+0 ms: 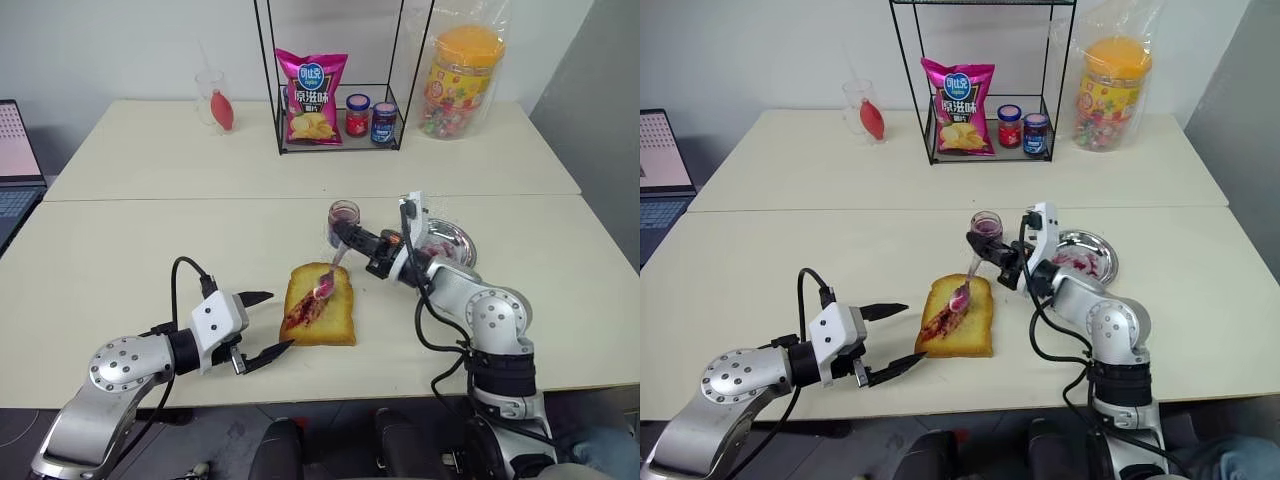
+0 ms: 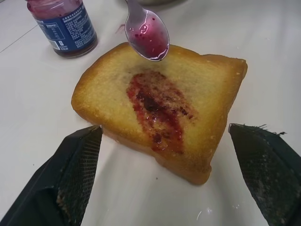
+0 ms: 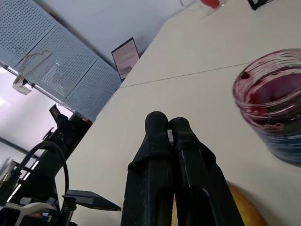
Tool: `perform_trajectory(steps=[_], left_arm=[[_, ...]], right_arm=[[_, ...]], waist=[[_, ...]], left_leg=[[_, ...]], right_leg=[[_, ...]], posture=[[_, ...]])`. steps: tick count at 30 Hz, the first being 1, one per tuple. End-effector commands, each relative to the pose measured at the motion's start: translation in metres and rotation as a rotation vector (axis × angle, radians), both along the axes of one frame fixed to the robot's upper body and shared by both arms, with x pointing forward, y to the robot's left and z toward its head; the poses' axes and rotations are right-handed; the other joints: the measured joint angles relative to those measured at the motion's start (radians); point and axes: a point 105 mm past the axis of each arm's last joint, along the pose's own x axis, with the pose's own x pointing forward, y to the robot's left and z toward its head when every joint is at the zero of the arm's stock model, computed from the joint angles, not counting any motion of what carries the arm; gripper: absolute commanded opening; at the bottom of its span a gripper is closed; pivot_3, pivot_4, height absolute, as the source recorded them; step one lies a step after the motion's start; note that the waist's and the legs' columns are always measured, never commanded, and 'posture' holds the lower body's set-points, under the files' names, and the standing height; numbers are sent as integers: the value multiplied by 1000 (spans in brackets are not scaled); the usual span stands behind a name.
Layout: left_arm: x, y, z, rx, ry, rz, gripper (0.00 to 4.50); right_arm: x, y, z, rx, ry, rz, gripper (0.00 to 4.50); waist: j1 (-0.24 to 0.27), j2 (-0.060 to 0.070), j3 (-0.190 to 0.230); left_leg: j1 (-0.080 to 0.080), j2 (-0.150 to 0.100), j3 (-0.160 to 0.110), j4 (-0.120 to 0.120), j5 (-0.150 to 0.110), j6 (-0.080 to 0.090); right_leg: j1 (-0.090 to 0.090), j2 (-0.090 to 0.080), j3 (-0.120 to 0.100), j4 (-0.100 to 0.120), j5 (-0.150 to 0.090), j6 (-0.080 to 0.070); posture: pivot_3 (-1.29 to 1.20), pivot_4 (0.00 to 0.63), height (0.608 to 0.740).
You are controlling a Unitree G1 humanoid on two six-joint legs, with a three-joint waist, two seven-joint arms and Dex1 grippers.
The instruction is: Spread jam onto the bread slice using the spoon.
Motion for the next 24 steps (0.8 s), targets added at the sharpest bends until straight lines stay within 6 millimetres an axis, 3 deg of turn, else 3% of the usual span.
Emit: perform_trajectory(steps=[1,10,15,24], left_arm=[[2,-1,8,1,-46,-2,4500],[2,-2,8,3,-48,-1,4500],[3,-1,8,2,-50,-2,4500],[3,-1,6,0,-53,-5,4500]], right_arm=[[-3,19,-1,2,-12,7,49],[7,20,-24,-64,26,-50,49],[16,-2,-38,-123,54,-135,49],[23,-30,-40,-129,80,-219,49]], waist=[[0,0,0],[3,0,0],[3,0,0],[4,0,0]], left_leg=[[0,0,0,0,0,0],[-1,-1,0,0,0,0],[-1,0,0,0,0,0],[-1,-1,0,1,0,0]], right_leg=[[0,0,0,0,0,0],[0,0,0,-1,0,0],[0,0,0,0,0,0],[0,-1,0,0,0,0]], posture=[[0,150,740],[0,150,740],[0,150,740],[0,150,740]])
